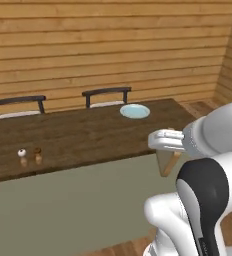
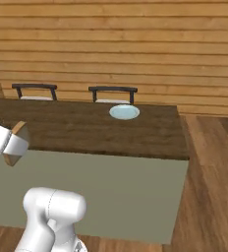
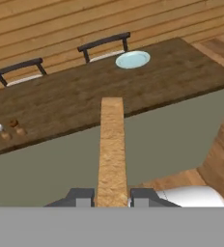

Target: Start the toaster. Once the lever pops up, take the bread to the plate on the dining counter.

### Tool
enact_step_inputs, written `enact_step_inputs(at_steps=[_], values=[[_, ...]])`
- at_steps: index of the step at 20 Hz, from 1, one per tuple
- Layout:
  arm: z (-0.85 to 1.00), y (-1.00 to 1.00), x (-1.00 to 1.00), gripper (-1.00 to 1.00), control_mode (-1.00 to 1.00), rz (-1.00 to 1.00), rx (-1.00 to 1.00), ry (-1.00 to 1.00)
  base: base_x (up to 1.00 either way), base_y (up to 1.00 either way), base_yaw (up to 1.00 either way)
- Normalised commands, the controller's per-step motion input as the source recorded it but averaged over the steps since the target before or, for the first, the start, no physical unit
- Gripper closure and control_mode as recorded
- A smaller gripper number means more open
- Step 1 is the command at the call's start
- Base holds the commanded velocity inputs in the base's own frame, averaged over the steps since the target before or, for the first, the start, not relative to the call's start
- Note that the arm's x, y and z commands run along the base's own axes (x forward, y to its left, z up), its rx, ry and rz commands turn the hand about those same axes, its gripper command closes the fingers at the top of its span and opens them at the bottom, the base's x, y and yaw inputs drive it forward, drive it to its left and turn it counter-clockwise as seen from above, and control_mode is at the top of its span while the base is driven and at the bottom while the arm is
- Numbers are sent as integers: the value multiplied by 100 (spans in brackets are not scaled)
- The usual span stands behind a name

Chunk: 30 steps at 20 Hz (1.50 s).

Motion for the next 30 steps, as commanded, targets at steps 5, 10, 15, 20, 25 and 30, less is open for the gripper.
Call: enact_step_inputs(at_steps=[5,10,15,20,25,30], values=[[0,0,0,100,100,0,0,0,54,-81,39],[0,0,0,100,100,0,0,0,68,-50,33],[0,0,0,100,100,0,0,0,70,-27,25],[0,0,0,100,100,0,0,0,79,-17,21],[0,0,0,100,100,0,0,0,56,-4,11],[0,-1,10,100,-100,1,0,1,22,0,3]])
